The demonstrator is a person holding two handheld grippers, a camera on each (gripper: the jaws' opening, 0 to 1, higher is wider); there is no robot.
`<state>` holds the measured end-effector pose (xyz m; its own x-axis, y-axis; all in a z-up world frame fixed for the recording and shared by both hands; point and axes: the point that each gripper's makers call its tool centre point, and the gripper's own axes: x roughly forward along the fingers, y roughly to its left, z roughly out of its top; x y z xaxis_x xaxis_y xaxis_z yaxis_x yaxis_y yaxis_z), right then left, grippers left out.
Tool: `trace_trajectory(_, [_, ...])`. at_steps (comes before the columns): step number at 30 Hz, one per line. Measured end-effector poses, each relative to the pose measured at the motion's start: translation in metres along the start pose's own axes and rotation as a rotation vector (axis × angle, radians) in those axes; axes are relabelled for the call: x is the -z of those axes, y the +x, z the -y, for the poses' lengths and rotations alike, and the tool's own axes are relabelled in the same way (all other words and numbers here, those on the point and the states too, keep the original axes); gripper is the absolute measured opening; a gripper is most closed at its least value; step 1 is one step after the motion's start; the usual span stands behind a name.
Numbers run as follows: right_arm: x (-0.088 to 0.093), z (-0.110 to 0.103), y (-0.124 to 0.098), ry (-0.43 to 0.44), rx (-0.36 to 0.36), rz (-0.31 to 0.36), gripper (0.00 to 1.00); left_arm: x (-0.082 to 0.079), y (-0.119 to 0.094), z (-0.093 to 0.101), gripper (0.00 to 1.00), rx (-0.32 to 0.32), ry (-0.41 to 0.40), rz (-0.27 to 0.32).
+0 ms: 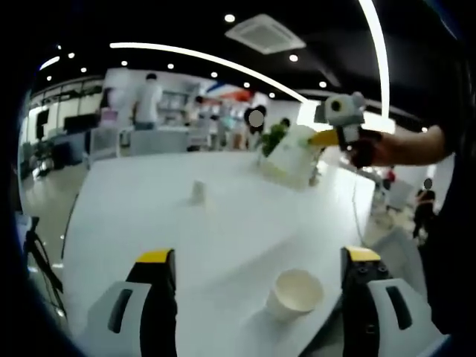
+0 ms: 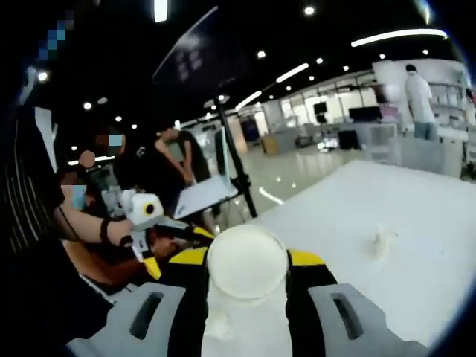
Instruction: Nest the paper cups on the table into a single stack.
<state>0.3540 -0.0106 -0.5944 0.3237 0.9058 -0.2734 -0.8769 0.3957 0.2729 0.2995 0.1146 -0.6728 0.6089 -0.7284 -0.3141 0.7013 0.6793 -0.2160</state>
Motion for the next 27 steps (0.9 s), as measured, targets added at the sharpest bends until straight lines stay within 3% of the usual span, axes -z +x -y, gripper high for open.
trace_trajectory(22, [0.027,-0.023,0.006,0.141,-0.045,0.064,0.36,0.006,-0.005,0.017,0.90,0.022,-0.032,0.009])
trace_trajectory(27, [0.029,-0.030,0.010,0.145,-0.058,0.075,0.36,0.005,-0.008,0.019,0.89,0.028,-0.099,0.049])
